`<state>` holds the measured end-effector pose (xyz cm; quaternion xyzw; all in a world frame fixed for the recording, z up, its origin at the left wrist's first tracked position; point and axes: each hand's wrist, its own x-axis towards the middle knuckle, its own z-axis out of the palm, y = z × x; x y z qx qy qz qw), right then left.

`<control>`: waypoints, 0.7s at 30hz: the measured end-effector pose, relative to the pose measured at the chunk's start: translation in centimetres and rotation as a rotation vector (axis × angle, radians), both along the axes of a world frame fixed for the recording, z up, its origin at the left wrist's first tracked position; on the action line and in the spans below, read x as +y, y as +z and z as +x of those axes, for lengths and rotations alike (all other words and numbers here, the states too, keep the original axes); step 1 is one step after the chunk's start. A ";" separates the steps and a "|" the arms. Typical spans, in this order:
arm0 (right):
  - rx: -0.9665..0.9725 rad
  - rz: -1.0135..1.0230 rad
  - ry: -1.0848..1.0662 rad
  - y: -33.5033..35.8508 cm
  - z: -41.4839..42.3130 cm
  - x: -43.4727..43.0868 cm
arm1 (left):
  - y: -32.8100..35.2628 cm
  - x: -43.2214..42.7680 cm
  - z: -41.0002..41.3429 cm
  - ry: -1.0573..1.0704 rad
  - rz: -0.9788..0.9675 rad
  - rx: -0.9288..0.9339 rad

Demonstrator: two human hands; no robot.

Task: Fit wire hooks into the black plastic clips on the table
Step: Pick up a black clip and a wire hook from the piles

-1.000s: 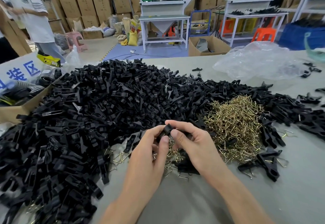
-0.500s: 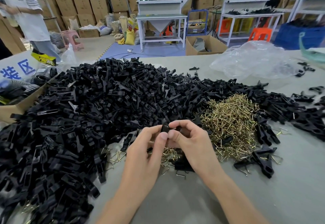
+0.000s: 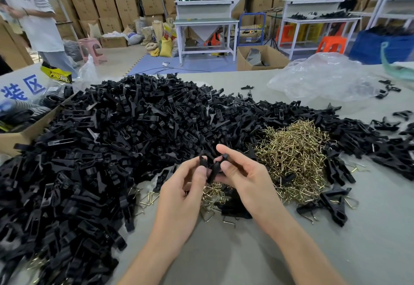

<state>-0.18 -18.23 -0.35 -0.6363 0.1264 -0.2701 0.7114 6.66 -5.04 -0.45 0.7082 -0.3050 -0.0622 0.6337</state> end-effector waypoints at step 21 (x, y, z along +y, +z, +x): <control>0.001 0.001 0.051 0.3 -0.3 -0.1 | 0.0 0.2 -0.1 -0.044 0.077 -0.072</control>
